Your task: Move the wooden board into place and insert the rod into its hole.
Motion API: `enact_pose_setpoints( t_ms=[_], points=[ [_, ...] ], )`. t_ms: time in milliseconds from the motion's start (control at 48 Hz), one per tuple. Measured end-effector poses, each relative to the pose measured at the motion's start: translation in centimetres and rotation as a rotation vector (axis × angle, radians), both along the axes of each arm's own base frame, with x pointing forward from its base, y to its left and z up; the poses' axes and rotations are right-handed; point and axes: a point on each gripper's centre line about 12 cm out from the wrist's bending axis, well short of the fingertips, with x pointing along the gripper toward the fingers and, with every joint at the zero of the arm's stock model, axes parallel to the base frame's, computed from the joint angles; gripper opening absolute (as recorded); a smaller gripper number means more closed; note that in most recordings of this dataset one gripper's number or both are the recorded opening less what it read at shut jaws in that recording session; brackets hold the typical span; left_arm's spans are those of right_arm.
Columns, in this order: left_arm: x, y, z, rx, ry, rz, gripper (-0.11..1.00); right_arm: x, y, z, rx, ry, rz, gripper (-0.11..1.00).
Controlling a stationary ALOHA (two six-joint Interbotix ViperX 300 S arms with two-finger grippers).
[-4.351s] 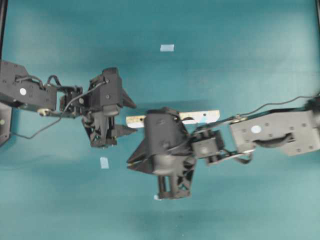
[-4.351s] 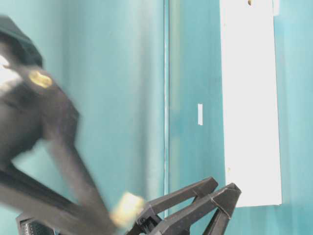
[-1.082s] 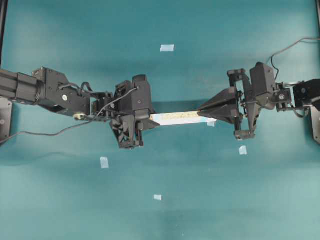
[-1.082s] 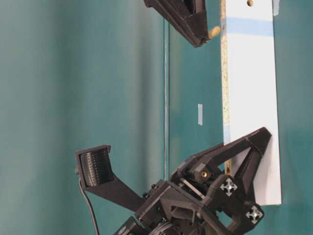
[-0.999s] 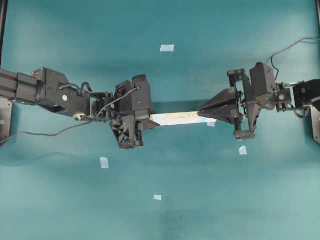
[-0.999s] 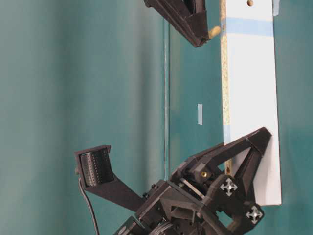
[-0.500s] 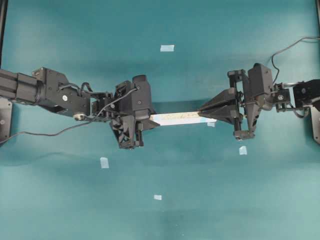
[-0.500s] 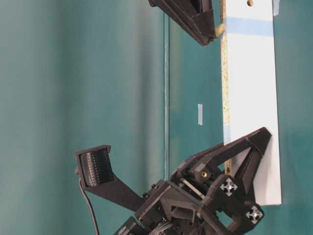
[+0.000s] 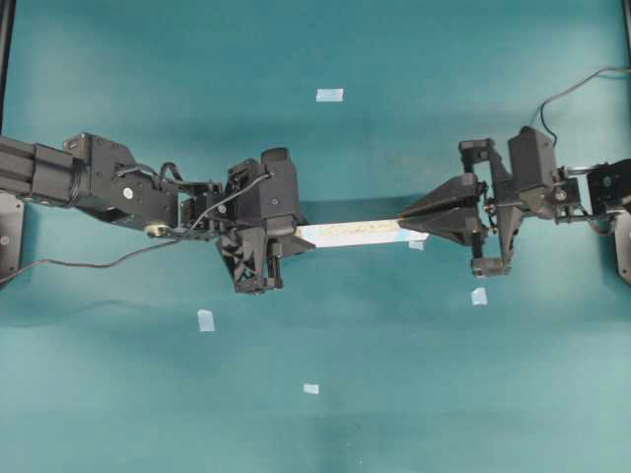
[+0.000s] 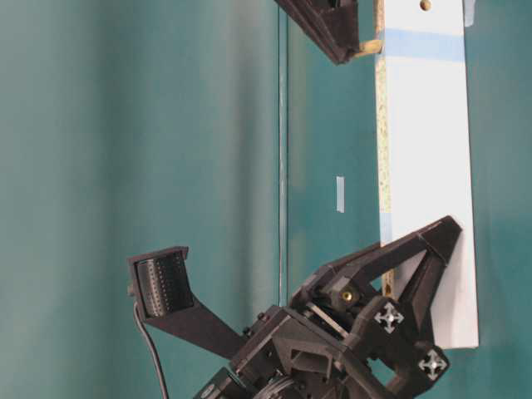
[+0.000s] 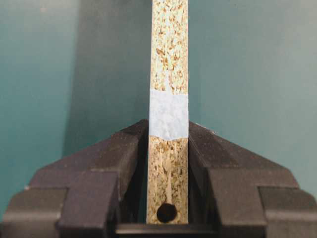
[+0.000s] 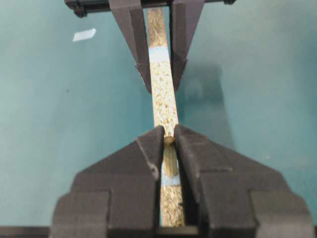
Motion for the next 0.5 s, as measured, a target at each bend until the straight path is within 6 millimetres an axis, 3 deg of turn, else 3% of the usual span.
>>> enact_pose_setpoints(
  t_ms=[500],
  points=[
    [0.00, -0.06, 0.00, 0.000, 0.000, -0.002, 0.21, -0.92, 0.08, -0.82, -0.005, 0.078, -0.004, 0.09]
  ],
)
